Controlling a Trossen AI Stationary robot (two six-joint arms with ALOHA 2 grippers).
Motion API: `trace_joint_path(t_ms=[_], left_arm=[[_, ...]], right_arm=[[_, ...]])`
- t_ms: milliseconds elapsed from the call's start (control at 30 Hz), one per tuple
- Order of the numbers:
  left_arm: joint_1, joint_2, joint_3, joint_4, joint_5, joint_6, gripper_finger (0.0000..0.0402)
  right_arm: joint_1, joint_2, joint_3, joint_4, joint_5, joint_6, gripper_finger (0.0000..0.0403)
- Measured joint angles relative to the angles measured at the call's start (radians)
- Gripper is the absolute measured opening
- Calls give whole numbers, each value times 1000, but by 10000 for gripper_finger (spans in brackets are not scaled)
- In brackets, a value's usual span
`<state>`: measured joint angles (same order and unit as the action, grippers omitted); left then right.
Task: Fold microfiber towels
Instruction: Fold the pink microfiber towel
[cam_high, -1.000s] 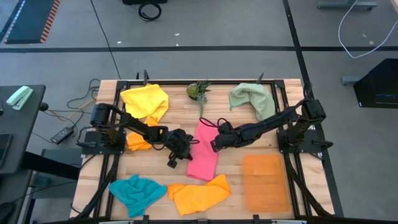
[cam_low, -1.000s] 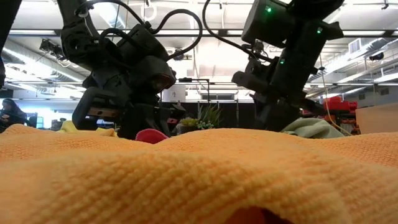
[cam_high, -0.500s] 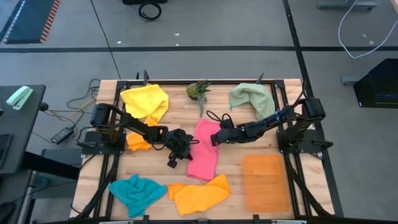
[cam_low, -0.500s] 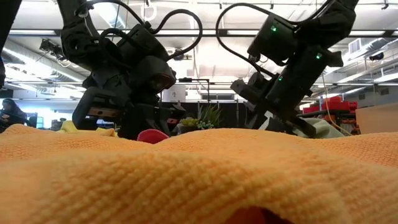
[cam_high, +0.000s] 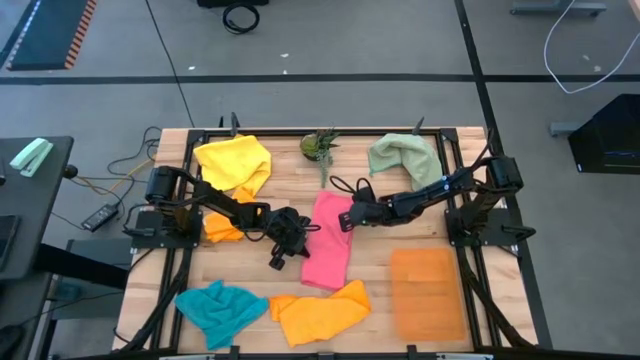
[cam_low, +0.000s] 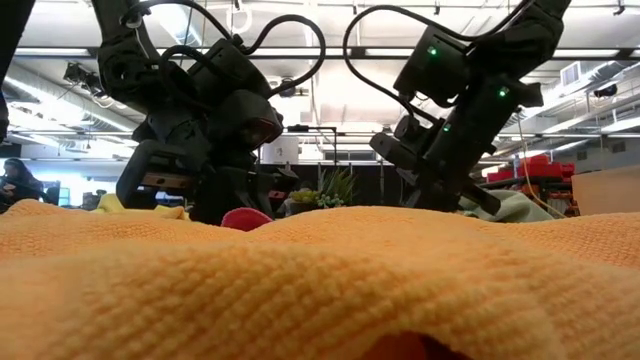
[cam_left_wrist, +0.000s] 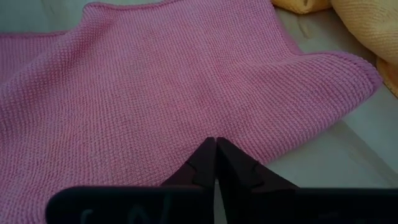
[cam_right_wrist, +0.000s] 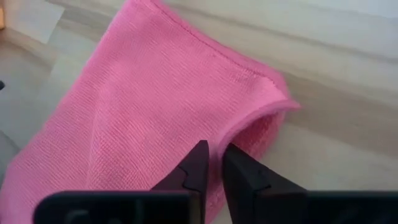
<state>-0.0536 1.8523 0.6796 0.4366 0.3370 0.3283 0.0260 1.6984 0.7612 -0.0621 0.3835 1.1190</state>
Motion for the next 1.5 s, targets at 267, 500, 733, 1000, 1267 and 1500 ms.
trace_joint_path(t_ms=[267, 500, 733, 1000, 1267, 1500], left_arm=[[0, 0, 0, 0, 0, -1, 12], [0, 0, 0, 1, 0, -3, 20], [0, 0, 0, 0, 0, -3, 25], [0, 0, 0, 0, 0, -3, 19], [2, 0, 0, 1, 0, 2, 28], [2, 0, 0, 1, 0, 1, 13]], right_arm=[[-49, -4, 0, 0, -1, -58, 37], [-63, -4, 0, 1, -3, -79, 38], [-90, -4, 0, 1, 9, -112, 63], [-135, -4, 0, 1, 4, -170, 133], [-102, -55, 0, -2, 4, -204, 149], [-125, -155, 1, -89, 54, -161, 37]])
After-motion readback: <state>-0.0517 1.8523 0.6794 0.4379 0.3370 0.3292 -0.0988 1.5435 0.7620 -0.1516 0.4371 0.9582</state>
